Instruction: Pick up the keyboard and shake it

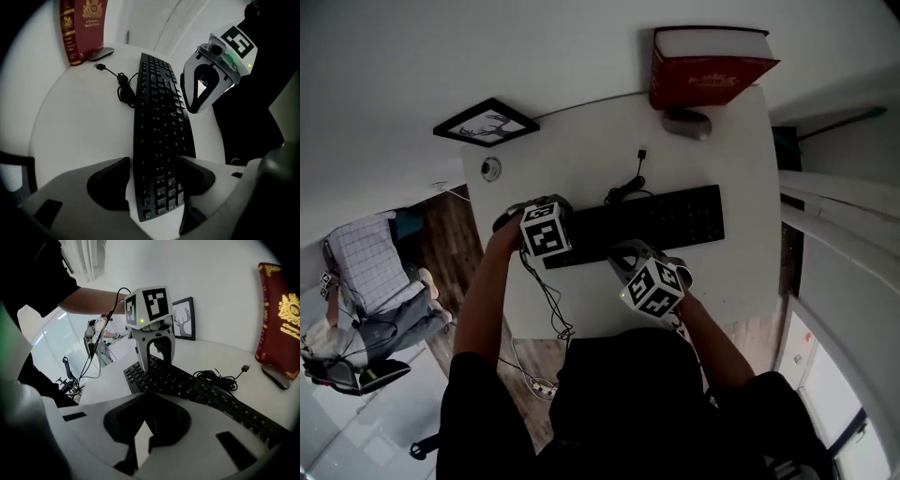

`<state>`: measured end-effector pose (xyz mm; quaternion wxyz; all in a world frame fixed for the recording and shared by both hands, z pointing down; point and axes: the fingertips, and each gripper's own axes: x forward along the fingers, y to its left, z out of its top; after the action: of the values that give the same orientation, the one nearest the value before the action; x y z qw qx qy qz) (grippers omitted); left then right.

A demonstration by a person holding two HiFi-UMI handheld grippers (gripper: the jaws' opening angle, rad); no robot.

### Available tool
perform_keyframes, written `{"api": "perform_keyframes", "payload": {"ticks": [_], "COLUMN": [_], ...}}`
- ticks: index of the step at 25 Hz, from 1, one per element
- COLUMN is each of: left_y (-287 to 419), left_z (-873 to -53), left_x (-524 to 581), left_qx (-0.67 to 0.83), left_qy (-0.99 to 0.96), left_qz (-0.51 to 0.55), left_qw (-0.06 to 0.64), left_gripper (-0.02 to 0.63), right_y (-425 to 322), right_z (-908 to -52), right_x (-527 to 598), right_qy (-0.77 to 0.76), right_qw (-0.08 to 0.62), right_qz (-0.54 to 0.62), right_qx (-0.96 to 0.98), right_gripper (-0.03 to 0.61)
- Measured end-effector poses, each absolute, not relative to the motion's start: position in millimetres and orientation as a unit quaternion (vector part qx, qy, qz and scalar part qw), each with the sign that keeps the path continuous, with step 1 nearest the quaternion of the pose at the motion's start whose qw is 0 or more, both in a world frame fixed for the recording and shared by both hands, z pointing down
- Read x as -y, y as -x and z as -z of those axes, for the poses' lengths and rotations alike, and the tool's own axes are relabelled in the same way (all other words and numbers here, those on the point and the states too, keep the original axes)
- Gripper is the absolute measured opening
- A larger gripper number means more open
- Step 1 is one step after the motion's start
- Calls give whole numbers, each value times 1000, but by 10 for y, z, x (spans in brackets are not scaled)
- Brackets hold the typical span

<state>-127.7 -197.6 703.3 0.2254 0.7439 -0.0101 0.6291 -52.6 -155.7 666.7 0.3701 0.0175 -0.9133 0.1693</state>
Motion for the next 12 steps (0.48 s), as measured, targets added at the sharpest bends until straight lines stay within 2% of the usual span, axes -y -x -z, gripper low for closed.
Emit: {"api": "perform_keyframes", "payload": {"ticks": [6,8,12], "left_y": [1242,1229,1229], "left_z": [-7046,-7050,-6955], "left_x": [1983,1971,1948], "left_qx": [-7,3,35], "left_qy": [-723,-714,-720], "left_qz": [-652,-661,-665], "left_qw": [230,230,196], "left_gripper": [290,267,260], "right_y": [427,435,441], "right_z": [-6817,-6829,-6854], "right_x": [1613,1642,1576], "right_qy": [0,-8,-10], "right_qw": [388,390,402], "right_qz": [-177,-173,-148], "right_qx": [904,904,904], "right_gripper": [21,21,21]}}
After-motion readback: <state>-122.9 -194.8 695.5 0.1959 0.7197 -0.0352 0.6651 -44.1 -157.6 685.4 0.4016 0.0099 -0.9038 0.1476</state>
